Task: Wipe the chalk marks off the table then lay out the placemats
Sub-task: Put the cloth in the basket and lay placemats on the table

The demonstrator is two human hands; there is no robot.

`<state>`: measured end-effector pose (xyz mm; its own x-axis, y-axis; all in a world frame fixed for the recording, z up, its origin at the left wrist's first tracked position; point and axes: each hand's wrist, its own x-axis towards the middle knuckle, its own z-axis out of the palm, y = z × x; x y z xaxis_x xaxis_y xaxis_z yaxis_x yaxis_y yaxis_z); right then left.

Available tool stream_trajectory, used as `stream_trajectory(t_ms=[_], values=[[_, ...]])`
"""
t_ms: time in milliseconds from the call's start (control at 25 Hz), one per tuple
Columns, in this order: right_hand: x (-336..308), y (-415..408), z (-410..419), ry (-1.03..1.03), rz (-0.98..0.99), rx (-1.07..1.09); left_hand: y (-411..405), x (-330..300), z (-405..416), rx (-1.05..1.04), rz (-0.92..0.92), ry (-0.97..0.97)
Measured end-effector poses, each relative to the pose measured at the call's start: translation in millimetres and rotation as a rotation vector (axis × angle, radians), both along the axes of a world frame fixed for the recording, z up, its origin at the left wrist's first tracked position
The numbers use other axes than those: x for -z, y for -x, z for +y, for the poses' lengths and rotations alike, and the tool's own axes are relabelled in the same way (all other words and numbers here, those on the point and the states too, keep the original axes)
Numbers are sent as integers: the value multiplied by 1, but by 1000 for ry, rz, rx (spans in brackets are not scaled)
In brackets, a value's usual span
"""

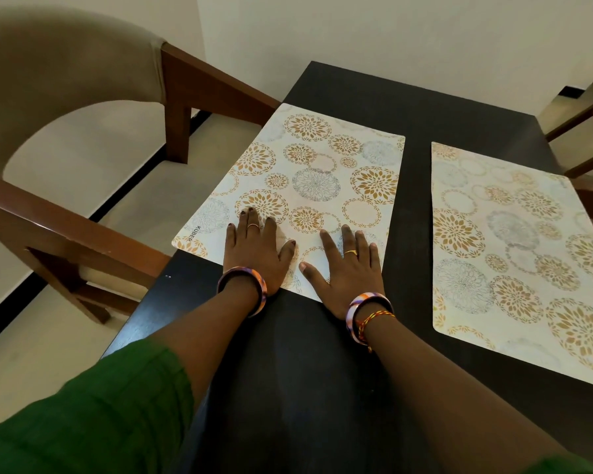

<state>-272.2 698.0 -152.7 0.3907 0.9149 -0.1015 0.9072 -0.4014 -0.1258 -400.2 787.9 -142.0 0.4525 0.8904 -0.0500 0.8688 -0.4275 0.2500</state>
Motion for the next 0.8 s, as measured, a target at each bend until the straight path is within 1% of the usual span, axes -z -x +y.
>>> stream_trajectory(t_ms=[320, 520, 800], values=[[-2, -2, -2, -38, 36, -7, 2, -7, -6, -48, -80, -8], [-2, -4, -2, 20, 19, -33, 4, -8, -6, -15, -56, -17], [0, -12, -9, 45, -18, -45, 5, -9, -9, 46, -78, -34]])
